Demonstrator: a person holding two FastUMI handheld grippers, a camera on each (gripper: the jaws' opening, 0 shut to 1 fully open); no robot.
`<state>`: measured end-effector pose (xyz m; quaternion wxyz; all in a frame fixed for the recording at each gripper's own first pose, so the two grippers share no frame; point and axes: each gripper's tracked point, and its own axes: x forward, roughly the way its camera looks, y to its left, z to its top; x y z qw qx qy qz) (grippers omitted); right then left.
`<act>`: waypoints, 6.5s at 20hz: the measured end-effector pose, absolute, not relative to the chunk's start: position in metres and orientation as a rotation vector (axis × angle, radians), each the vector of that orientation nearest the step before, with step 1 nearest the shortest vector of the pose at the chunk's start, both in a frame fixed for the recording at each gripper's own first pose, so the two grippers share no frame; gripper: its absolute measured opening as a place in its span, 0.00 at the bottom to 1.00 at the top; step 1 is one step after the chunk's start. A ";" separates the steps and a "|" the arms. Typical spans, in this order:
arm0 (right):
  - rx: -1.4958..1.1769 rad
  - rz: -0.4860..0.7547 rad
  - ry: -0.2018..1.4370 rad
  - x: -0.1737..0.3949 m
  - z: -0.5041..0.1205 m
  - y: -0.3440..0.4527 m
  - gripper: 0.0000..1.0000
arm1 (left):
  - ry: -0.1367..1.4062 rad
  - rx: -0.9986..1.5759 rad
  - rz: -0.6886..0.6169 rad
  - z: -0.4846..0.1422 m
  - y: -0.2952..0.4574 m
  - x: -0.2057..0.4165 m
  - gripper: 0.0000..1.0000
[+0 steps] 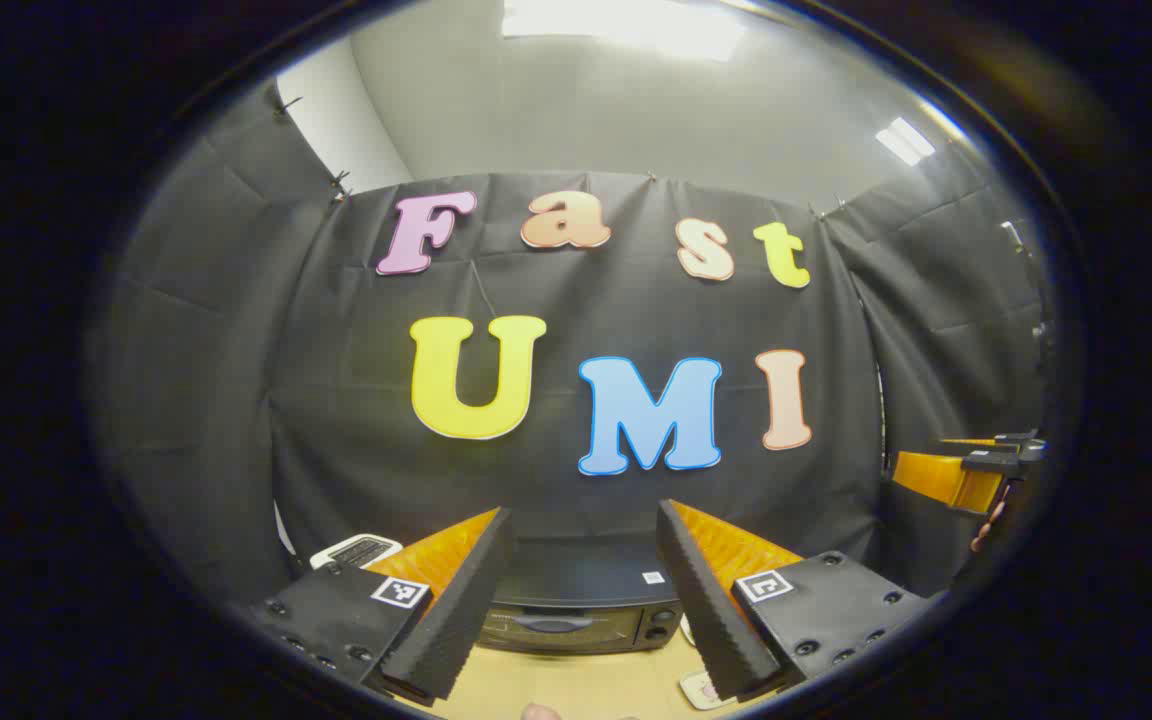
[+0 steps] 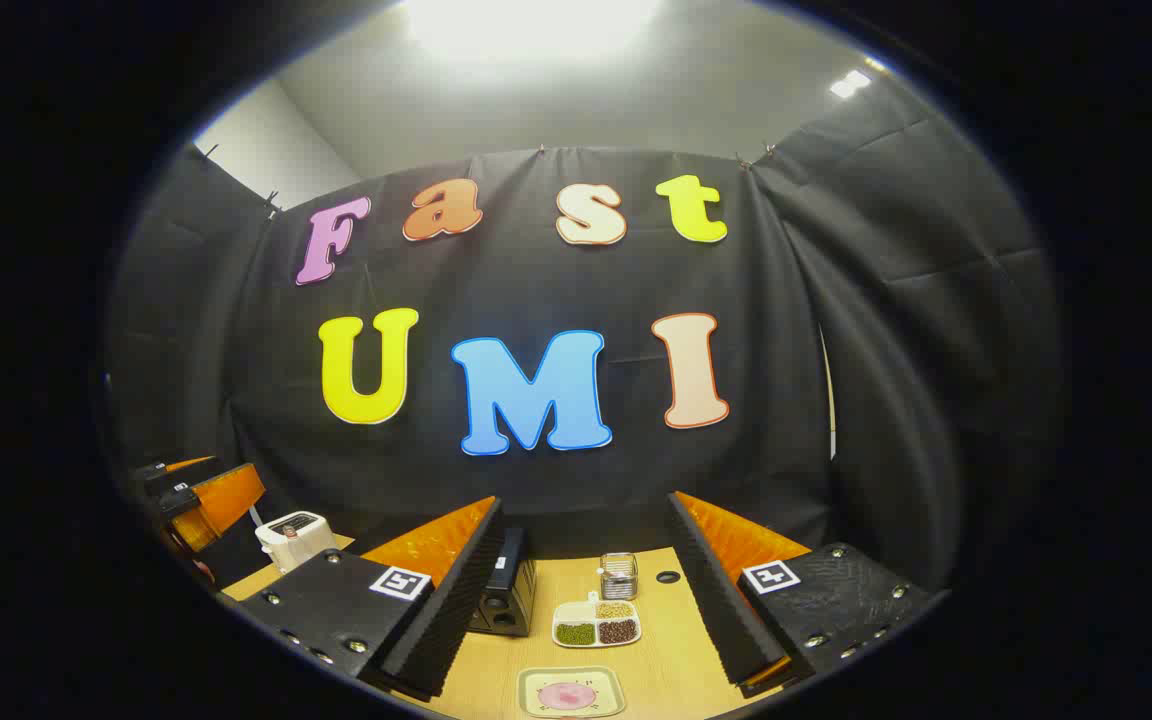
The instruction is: Open the electric oven with the left hand, put the food in, and close the electric oven.
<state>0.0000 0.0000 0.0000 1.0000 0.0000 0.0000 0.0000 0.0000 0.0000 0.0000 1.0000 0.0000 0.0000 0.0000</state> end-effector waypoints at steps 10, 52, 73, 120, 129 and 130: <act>0.004 -0.006 0.006 0.004 -0.004 -0.006 0.98 | -0.002 0.003 -0.013 0.004 -0.010 0.008 1.00; -0.059 -0.086 0.192 0.050 -0.090 -0.032 0.98 | 0.596 0.045 -0.006 -0.325 0.049 0.199 1.00; -0.068 -0.049 0.185 0.033 -0.083 -0.025 0.98 | 0.645 -0.030 -0.021 -0.356 0.045 0.109 0.98; 0.056 0.061 1.314 0.041 -0.429 -0.065 0.90 | 0.178 0.007 0.167 -0.118 0.107 0.004 0.98; 0.001 0.083 1.413 0.045 -0.459 -0.045 0.74 | 0.219 -0.027 0.210 -0.138 0.130 -0.003 0.91; 0.003 0.082 1.416 0.045 -0.460 -0.045 0.57 | 0.221 -0.029 0.208 -0.139 0.130 -0.003 0.92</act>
